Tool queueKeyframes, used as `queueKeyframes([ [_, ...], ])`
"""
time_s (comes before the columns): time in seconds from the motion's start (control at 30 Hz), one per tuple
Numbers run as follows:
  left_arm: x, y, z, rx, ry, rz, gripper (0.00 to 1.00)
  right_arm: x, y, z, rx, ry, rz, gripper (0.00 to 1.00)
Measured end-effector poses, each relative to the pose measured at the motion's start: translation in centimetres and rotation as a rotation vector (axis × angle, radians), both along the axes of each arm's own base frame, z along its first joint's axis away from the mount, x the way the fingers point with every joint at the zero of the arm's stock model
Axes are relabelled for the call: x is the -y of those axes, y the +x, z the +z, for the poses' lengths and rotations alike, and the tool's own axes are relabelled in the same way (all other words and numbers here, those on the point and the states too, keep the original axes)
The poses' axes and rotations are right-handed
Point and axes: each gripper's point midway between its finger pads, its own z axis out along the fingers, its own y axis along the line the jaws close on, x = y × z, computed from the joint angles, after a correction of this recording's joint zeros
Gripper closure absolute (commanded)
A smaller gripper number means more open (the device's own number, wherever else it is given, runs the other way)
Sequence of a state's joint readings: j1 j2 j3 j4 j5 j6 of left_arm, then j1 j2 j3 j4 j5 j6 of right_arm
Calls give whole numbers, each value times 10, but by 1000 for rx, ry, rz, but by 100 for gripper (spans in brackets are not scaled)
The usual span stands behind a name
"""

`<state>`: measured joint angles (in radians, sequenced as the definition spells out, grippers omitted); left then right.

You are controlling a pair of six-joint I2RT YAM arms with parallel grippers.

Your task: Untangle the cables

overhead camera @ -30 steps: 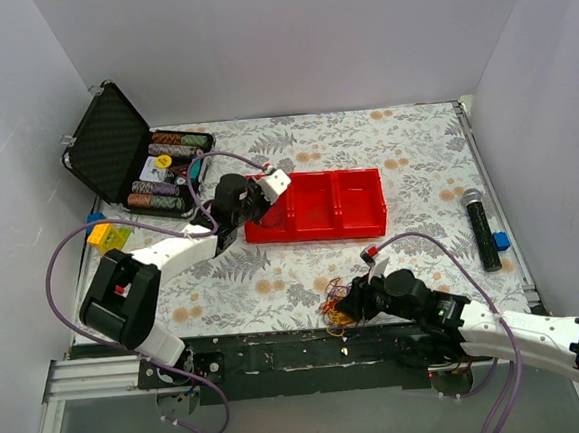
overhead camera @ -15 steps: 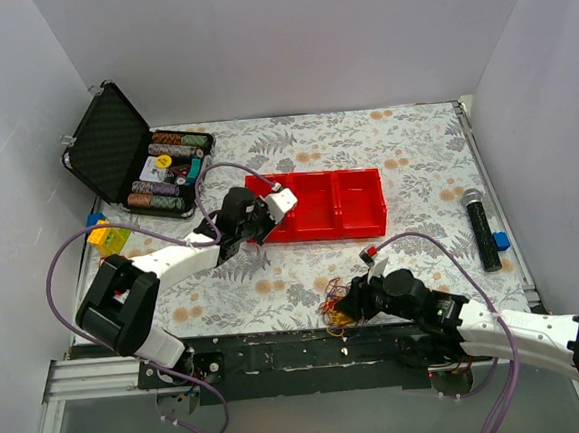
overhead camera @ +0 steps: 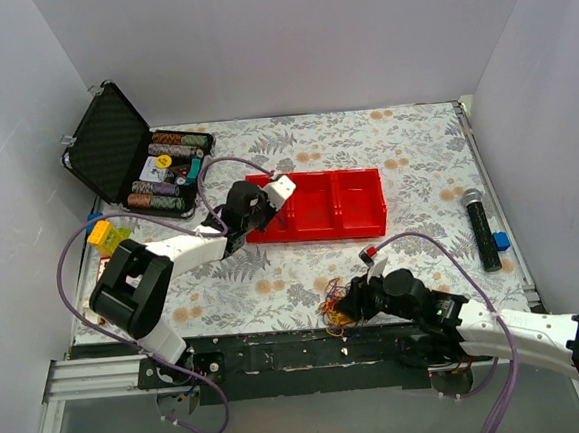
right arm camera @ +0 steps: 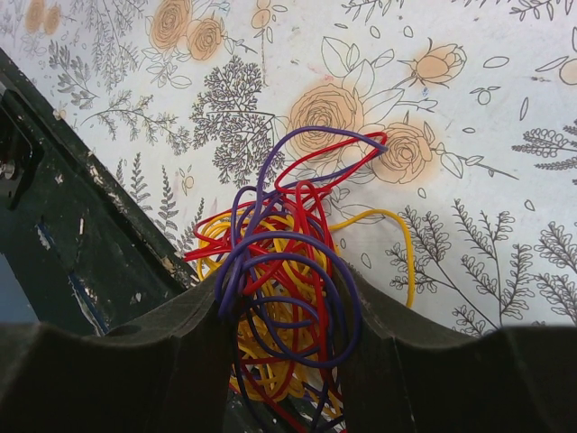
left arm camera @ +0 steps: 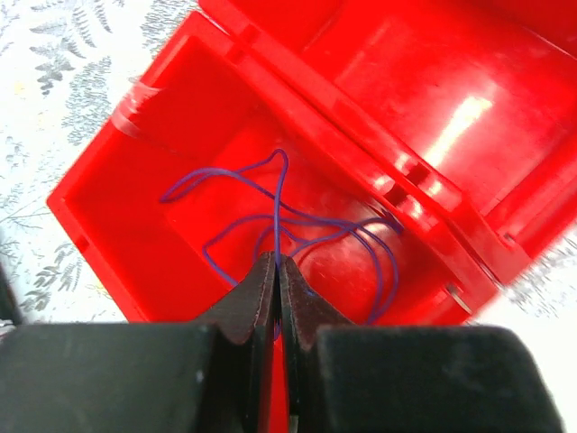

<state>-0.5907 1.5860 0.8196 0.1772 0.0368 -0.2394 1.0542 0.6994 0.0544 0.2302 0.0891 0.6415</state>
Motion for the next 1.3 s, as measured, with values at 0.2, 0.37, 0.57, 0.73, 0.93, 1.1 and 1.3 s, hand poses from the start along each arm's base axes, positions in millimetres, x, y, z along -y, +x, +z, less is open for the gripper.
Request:
queueKeyframes([
  [0.2, 4, 26, -1, 43, 8, 52, 86, 1, 0, 2, 4, 6, -1, 50],
  [0.37, 6, 31, -4, 44, 31, 44, 39, 2, -1, 2, 3, 5, -2, 50],
  [0.57, 7, 29, 7, 47, 28, 32, 29, 2, -1, 1, 2, 1, -3, 50],
  [0.73, 3, 26, 57, 149, -37, 41, 9, 3, -1, 0, -1, -4, -2, 50],
  [0.93, 1, 9, 143, 297, -170, 15, 6, 3, -1, 0, 1, -7, -5, 48],
  [1.1, 25, -46, 155, 214, -227, -220, 13, 5, 0, 2, 8, -2, -11, 48],
  [1.3, 80, -164, 69, -108, -162, -635, 16, 6, 0, 4, 16, 0, -7, 48],
])
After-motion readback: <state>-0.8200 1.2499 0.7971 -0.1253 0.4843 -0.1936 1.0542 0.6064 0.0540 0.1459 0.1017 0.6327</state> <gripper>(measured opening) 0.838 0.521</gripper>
